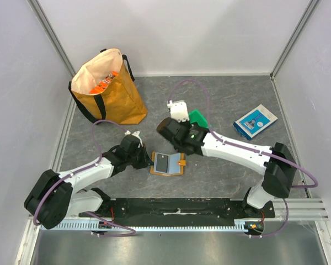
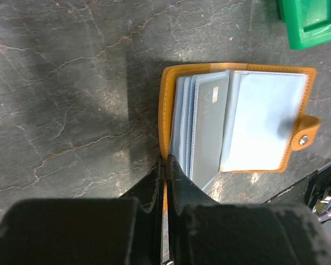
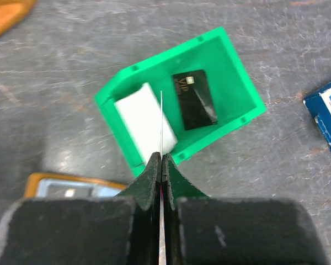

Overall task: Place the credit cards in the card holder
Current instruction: Insert the credit card into the card holder.

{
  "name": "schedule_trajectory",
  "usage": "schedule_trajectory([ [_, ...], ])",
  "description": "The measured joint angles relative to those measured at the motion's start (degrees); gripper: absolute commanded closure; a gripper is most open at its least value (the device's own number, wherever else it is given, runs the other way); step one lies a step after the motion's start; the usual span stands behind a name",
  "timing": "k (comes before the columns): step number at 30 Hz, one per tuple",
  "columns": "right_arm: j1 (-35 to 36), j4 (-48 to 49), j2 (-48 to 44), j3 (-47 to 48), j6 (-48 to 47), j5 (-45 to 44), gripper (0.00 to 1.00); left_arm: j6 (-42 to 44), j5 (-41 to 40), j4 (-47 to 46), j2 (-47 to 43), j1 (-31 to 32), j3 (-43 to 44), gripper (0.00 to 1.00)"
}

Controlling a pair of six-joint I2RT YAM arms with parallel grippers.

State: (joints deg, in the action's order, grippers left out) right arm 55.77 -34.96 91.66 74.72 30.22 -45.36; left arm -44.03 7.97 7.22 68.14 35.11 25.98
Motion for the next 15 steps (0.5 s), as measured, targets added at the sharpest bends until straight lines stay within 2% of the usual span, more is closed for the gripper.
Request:
schedule_trajectory([
  [3,7.1,-3.4,0.9,3.1,4.6,-6.1,1.00,0.0,0.2,0.0,-1.2,0.0,0.0,0.98],
  [8,11.7,-7.1,1.9,4.3,11.5,-10.8,1.00,0.0,0.6,-0.1,-3.7,0.0,-0.4,0.98],
  [11,12.7,-5.2,1.6,2.4,13.3,-8.7,1.00,-0.1,0.9,-0.1,-5.1,0.0,-1.6,0.98],
  [15,12.8,2.1,-1.6,-7.4,15.4,-0.1,1.00,-0.1,1.3,-0.1,-7.7,0.0,-4.2,0.98],
])
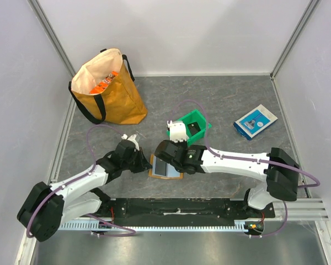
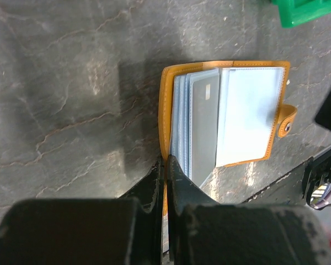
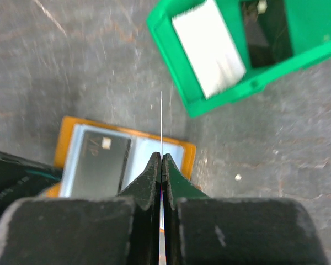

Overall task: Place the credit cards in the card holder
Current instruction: Insert the credit card into the card holder.

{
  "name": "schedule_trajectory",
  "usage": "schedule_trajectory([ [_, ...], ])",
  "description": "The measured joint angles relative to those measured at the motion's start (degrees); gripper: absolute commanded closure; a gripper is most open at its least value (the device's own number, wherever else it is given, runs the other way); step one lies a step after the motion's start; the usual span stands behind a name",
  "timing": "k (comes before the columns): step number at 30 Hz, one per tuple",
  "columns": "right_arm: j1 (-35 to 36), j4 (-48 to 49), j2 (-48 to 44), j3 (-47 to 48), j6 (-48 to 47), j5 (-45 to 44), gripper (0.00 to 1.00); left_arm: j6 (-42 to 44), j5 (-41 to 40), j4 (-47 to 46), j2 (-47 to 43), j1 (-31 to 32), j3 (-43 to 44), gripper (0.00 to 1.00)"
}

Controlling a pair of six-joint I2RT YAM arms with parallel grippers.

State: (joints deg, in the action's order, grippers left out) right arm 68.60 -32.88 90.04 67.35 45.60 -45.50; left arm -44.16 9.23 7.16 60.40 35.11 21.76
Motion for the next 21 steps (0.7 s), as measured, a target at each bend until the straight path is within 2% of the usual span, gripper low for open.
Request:
schedule_trajectory([
  [7,0.0,10.7,-1.8,-12.2,3.5,12.3,1.00,-1.0,0.1,0.0,-4.7,0.0,-3.4,0.98],
  [12,0.0,18.8,-2.7,-17.2,5.7,18.7,1.00,-1.6,0.2,0.0,-5.8,0.2,-4.4,0.98],
  [21,2.0,28.2,-4.0,-17.3,7.6,17.1,1.00,-3.7,0.2,0.0,-10.1,0.8,-4.9,0.98],
])
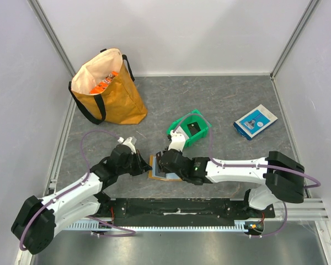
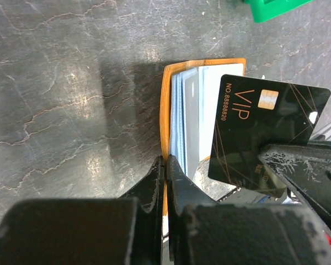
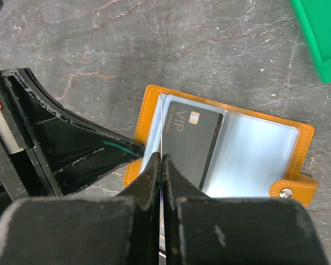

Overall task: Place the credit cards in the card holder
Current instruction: Insert the credit card into the card holder.

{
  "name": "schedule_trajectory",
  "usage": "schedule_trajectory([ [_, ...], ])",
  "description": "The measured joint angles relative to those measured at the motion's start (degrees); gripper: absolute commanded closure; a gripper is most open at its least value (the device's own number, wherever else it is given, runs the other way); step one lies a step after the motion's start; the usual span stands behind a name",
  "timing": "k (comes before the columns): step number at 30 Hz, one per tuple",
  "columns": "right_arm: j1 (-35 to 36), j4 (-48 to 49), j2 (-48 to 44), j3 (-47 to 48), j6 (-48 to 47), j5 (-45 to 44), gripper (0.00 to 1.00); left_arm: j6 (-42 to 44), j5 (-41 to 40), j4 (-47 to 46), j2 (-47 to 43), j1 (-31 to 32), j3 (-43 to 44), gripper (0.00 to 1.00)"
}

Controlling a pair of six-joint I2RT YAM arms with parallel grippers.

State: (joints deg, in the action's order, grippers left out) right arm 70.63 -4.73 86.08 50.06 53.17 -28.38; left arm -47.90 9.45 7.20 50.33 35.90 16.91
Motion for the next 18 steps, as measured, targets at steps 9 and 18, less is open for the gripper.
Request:
schedule_trajectory([
  [9,3.4,1.3,2.7,2.6,0.9,-6.2,1.00,-1.4,0.0,0.1,-1.6,0.2,-0.2,0.98],
  [18,3.9,0.3,4.7,5.3,0.9,-10.4,1.00,-1.8,0.0,0.2,-1.6,0.2,-0.2,0.98],
])
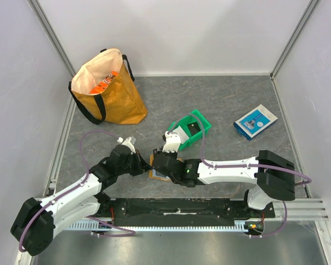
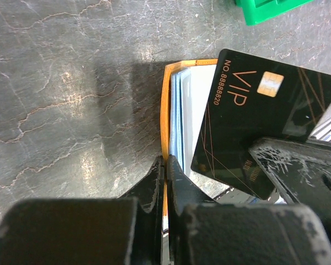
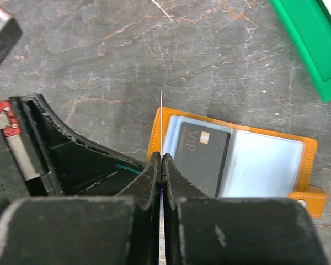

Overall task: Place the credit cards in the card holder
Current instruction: Insert the credit card into the card holder.

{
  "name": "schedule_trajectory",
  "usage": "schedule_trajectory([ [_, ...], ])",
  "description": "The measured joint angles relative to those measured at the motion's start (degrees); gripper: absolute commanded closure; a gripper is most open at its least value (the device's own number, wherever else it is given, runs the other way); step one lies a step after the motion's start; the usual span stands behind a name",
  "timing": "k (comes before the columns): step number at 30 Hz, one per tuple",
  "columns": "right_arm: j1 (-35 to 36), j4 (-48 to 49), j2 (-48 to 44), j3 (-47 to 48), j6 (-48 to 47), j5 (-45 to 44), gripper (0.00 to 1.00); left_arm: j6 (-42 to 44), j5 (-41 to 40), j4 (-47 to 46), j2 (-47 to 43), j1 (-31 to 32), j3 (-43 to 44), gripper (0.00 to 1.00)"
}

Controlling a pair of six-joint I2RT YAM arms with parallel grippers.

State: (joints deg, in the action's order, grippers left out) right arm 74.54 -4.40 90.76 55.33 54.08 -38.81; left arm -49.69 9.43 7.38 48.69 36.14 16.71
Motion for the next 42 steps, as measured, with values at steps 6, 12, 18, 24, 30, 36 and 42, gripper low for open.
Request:
schedule_trajectory([
  [6,0.5,-2.3,2.0,0.9,0.2,-1.6,1.00,-0.2,0.0,0.0,0.0,0.0,0.0,0.98],
  [12,0.9,-3.1,2.4,1.1,0.4,-1.8,1.00,-0.2,0.0,0.0,0.0,0.0,0.0,0.98],
  [18,1.0,-3.4,2.3,1.1,0.4,-2.8,1.00,-0.3,0.0,0.0,-0.2,0.1,0.0,0.98],
  [24,1.0,-3.4,2.0,1.1,0.4,-3.7,1.00,-0.3,0.0,0.0,-0.2,0.1,0.0,0.98],
  [30,1.1,-3.3,2.0,1.1,0.5,-3.6,1.00,-0.3,0.0,0.0,-0.2,0.1,0.0,0.98],
  [36,1.1,-2.9,2.0,1.1,0.5,-3.6,1.00,-0.3,0.0,0.0,-0.3,0.1,0.0,0.98],
  [42,1.1,-2.9,2.1,1.1,0.6,-3.3,1.00,-0.3,0.0,0.0,-0.4,0.1,0.0,0.98],
])
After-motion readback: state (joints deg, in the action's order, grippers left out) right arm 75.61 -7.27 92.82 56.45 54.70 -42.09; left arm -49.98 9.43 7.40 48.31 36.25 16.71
